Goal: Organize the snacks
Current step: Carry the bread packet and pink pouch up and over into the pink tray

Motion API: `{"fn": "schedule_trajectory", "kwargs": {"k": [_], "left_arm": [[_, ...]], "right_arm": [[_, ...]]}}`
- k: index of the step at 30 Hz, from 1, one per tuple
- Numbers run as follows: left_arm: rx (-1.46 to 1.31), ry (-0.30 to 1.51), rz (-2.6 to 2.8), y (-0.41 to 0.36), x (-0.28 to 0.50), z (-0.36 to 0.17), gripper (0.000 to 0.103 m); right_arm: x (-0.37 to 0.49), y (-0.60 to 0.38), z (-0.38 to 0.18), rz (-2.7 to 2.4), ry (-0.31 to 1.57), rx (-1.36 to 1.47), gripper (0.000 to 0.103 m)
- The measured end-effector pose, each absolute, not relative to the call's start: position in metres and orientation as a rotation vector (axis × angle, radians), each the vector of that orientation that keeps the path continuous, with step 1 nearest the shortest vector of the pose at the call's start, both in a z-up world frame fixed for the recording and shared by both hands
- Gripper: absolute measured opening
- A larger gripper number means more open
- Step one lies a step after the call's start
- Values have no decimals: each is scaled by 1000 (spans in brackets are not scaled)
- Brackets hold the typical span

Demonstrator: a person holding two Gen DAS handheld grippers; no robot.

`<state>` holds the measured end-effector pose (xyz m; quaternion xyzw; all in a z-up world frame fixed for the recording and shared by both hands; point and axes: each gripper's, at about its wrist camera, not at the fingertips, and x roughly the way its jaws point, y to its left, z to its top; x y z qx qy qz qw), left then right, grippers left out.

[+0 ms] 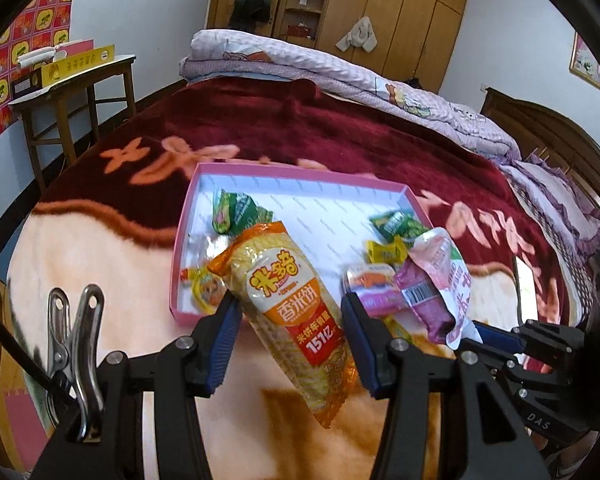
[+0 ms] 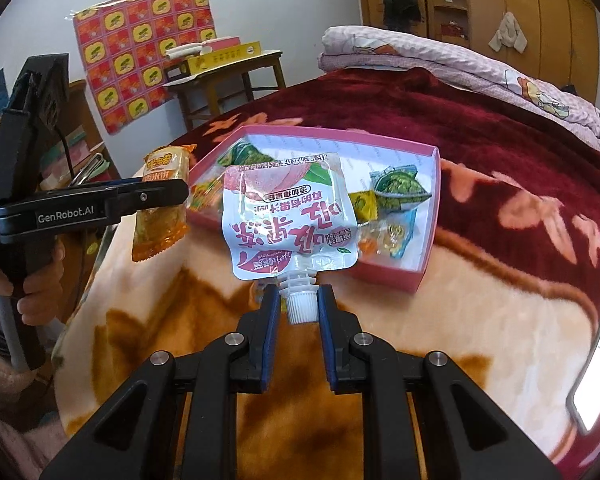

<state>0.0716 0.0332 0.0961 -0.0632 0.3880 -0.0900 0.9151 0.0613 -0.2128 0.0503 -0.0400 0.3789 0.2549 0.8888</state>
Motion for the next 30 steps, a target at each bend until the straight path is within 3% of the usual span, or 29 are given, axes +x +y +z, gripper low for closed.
{"fn": "schedule_trajectory", "kwargs": {"k": [30], "left_arm": [[-147, 799, -92, 52, 144, 76, 55]], "right_arm": [[134, -193, 41, 479, 796, -11, 20]]}}
